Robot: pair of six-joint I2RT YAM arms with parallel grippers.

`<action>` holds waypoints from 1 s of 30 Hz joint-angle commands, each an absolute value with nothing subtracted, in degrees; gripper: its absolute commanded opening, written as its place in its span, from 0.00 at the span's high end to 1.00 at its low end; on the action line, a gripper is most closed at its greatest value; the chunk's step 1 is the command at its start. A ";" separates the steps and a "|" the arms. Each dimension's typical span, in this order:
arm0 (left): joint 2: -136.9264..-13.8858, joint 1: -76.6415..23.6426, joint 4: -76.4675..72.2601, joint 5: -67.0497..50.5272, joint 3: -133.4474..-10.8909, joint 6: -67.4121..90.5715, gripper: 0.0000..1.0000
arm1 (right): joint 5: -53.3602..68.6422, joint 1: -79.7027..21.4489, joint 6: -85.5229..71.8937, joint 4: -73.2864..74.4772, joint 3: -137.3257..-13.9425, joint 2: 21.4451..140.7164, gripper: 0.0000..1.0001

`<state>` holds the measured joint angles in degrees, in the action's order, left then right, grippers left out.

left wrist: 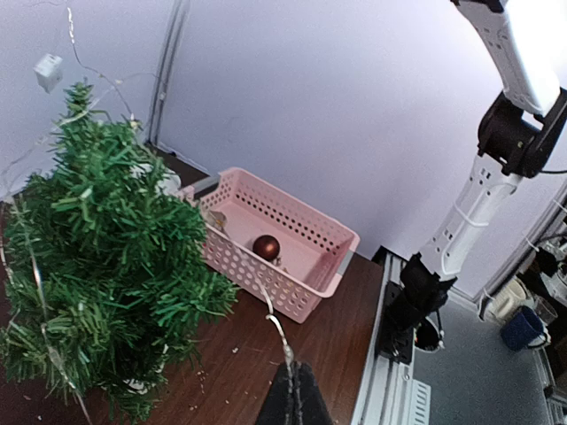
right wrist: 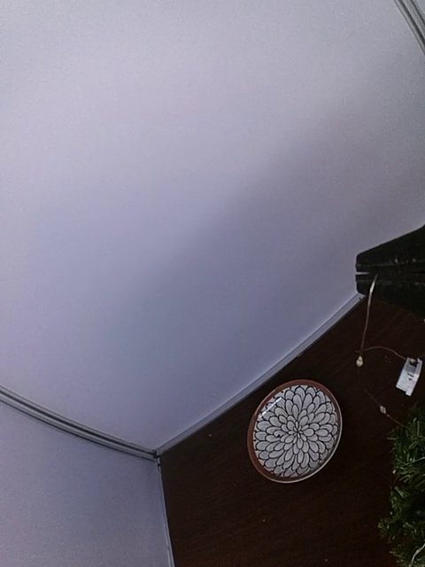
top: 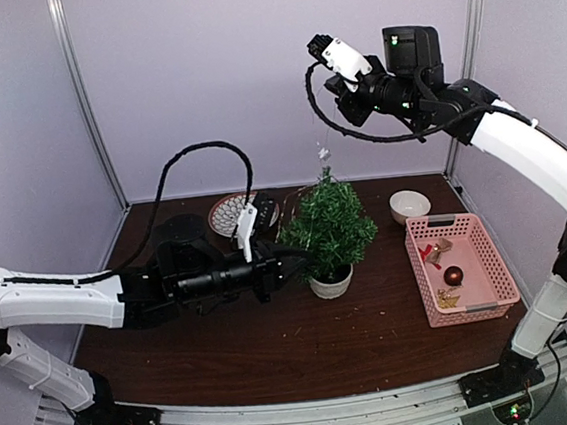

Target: Decorate the small christmas tree

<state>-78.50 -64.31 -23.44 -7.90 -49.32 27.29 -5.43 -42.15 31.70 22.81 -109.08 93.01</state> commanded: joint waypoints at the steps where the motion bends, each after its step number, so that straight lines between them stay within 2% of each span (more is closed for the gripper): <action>1: -80.77 -64.38 -11.68 -16.38 -55.49 24.25 1.00 | -11.64 -42.56 33.45 20.70 -106.18 88.46 1.00; 9: -83.91 -68.52 2.62 -9.44 -65.47 14.07 1.00 | -15.04 -42.52 34.75 16.54 -99.68 80.10 1.00; 16: -88.09 -71.68 13.95 -4.36 -73.09 1.28 1.00 | -14.21 -42.54 32.57 19.04 -92.41 72.26 1.00; 21: -91.23 -71.67 6.80 -6.26 -69.96 -0.87 1.00 | -16.37 -42.54 31.19 21.47 -85.99 65.42 1.00; 30: -104.29 -71.71 6.84 -12.00 -74.49 -3.42 1.00 | -20.36 -42.54 28.99 27.21 -78.75 56.31 1.00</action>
<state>-100.40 -71.55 6.09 -7.73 -71.20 -0.38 -16.12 -42.52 31.29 26.09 -80.62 59.72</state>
